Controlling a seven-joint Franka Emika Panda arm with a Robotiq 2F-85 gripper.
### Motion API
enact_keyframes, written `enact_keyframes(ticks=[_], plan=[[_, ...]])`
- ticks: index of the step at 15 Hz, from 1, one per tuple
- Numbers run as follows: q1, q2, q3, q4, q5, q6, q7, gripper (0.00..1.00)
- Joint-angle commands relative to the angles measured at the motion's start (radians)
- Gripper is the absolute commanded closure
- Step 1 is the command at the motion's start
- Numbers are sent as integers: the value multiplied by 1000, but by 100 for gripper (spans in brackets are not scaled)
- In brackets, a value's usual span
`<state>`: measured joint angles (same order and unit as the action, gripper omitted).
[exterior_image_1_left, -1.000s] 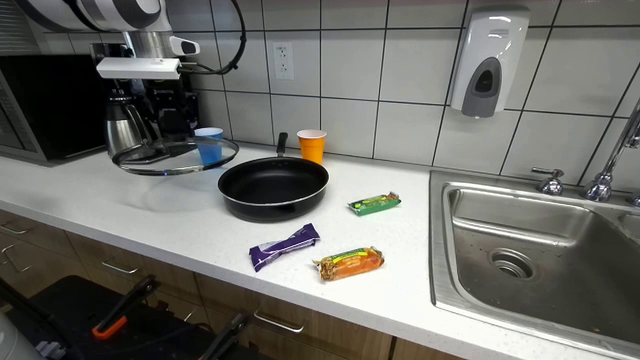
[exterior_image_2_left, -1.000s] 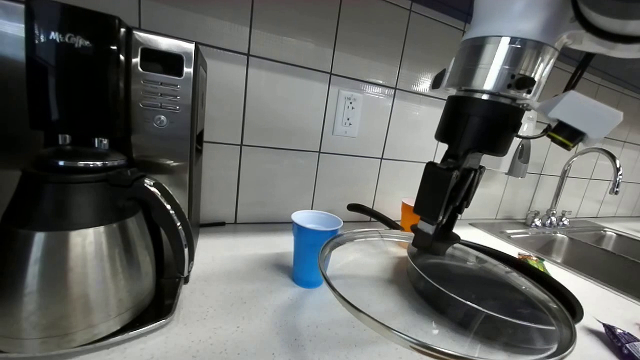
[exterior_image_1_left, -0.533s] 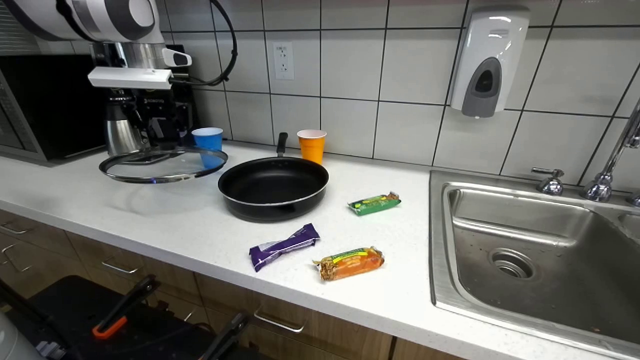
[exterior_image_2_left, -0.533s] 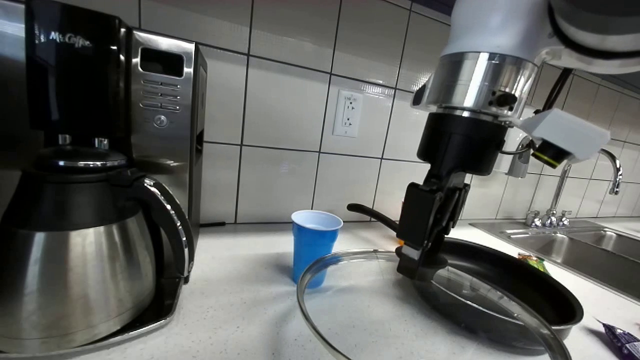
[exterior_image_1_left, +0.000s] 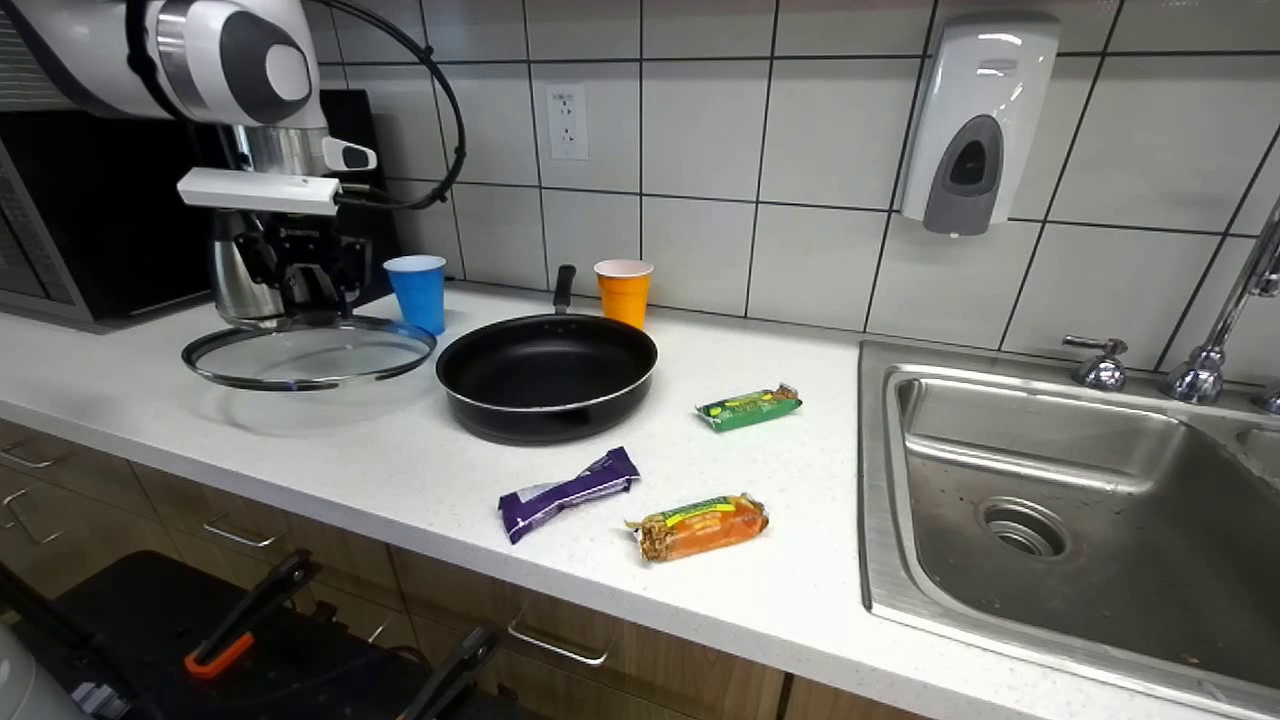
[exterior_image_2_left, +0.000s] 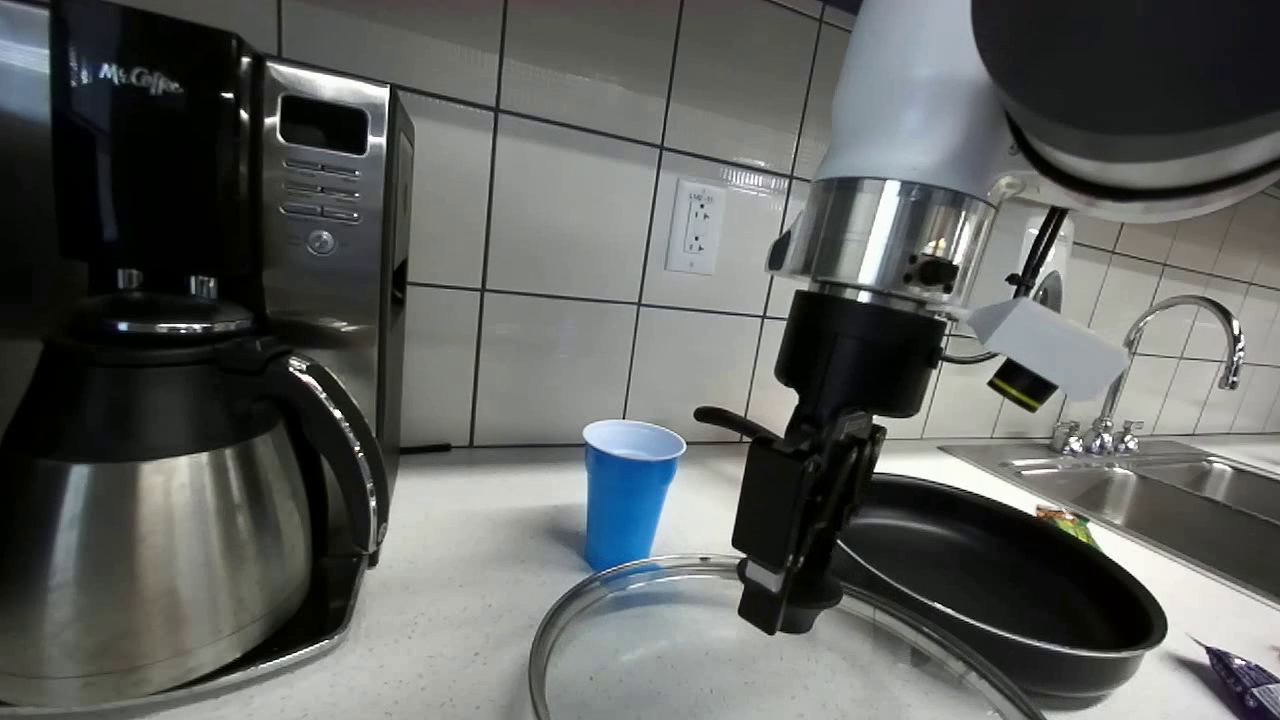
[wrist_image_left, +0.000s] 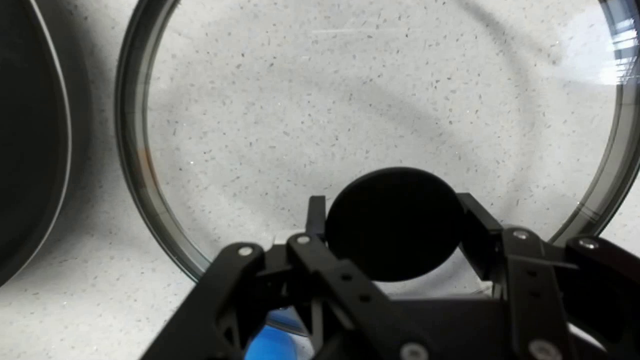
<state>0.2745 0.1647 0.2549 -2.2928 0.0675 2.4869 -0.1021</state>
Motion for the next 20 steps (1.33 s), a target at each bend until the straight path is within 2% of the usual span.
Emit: enact_keyframes(ticks=[1, 6, 14, 15, 18, 20], plan=[[9, 30, 8, 27, -42, 55, 24, 61], [18, 74, 20, 21, -71, 125, -11, 61], [16, 89, 38, 18, -79, 130, -15, 61], [12, 81, 45, 19, -67, 114, -28, 11], [1, 54, 61, 34, -34, 69, -51, 1], [-5, 26, 68, 39, -4, 42, -71, 0]])
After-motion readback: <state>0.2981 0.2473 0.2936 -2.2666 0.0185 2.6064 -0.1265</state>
